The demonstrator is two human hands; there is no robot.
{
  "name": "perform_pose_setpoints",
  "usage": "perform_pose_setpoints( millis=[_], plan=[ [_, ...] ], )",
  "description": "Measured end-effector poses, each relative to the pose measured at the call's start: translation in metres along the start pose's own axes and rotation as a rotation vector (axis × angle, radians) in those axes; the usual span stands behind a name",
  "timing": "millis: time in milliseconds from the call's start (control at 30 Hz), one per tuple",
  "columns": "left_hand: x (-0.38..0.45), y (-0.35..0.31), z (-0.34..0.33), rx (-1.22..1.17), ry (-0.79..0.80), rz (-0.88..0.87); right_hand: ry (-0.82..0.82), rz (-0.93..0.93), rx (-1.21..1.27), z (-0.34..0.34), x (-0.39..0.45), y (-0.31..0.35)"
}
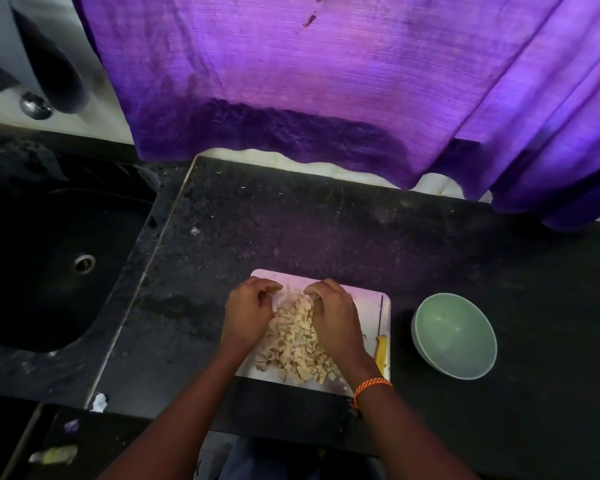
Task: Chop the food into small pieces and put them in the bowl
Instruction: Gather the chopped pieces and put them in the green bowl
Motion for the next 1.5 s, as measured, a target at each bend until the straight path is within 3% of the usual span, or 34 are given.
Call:
perform_pose_setpoints(
  millis=[267,433,533,733,900,1033,1267,1400,1500],
  plan=[
    [0.01,0.015,0.005,-0.066,0.015,0.051,0.162,0.189,-0.24,-0.052,0.009,0.041],
    [0.01,0.02,0.006,-0.133,0.01,0.08,0.239,0.36,-0.246,-0.055,-0.016,0.047],
    [0.007,0.02,0.006,-0.213,0.004,0.111,0.219,0.41,-0.238,-0.058,-0.022,0.059],
    [-0.008,0.027,0.01,-0.476,-0.07,0.186,0.249,0.758,-0.418,-0.096,-0.088,0.073],
    [-0.007,0.022,0.009,-0.312,-0.054,0.108,0.163,0.811,-0.561,-0.086,-0.093,0.06],
    [-0.008,0.013,0.006,-0.147,0.011,0.003,0.11,0.743,-0.602,-0.063,-0.071,0.042],
    [-0.026,0.0,0.0,-0.013,0.064,-0.083,-0.089,0.272,-0.369,-0.01,-0.043,0.011],
    [-0.032,-0.001,-0.009,0.035,0.051,-0.058,-0.058,0.08,-0.441,-0.012,-0.028,0.006],
    [-0.038,-0.006,-0.015,0.057,0.037,-0.043,0.057,0.066,-0.574,-0.028,-0.025,0.002]
  ],
)
Point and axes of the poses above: each hand's wrist, its own x-axis towards the middle knuckle, its own z-axis out of the back of the hand, y = z × x, the point moved 8 cm from there along x, towards the middle knuckle, and after that the axes turned 6 degrees about -z, right-handed, at the moved point
